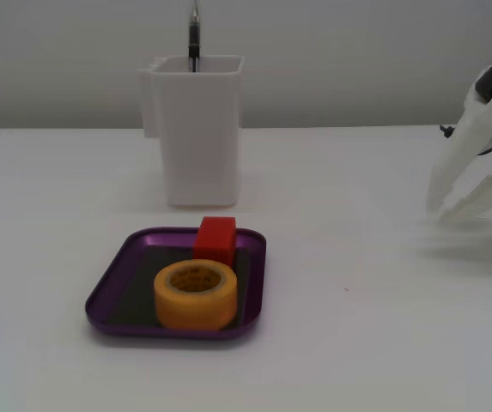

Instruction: Remove the cube from the box.

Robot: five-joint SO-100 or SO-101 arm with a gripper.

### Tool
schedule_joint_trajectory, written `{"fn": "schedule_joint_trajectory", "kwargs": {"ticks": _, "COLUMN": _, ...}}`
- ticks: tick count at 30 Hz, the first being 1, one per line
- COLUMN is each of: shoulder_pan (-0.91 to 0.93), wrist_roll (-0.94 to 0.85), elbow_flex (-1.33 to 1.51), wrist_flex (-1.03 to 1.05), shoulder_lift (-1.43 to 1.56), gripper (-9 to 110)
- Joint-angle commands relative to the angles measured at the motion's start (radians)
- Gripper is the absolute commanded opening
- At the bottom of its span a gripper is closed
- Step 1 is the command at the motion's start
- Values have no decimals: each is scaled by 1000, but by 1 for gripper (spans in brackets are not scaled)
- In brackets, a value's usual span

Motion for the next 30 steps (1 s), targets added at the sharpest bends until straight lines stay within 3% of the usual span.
{"fn": "schedule_joint_trajectory", "kwargs": {"ticks": 1, "shoulder_pan": -178, "wrist_roll": -5, "elbow_flex": 8, "wrist_flex": -26, "shoulder_lift": 57, "gripper": 1}}
{"fn": "schedule_joint_trajectory", "kwargs": {"ticks": 20, "shoulder_pan": -179, "wrist_roll": -6, "elbow_flex": -8, "wrist_flex": -25, "shoulder_lift": 57, "gripper": 1}}
{"fn": "schedule_joint_trajectory", "kwargs": {"ticks": 30, "shoulder_pan": -175, "wrist_roll": -9, "elbow_flex": -321, "wrist_flex": -18, "shoulder_lift": 37, "gripper": 1}}
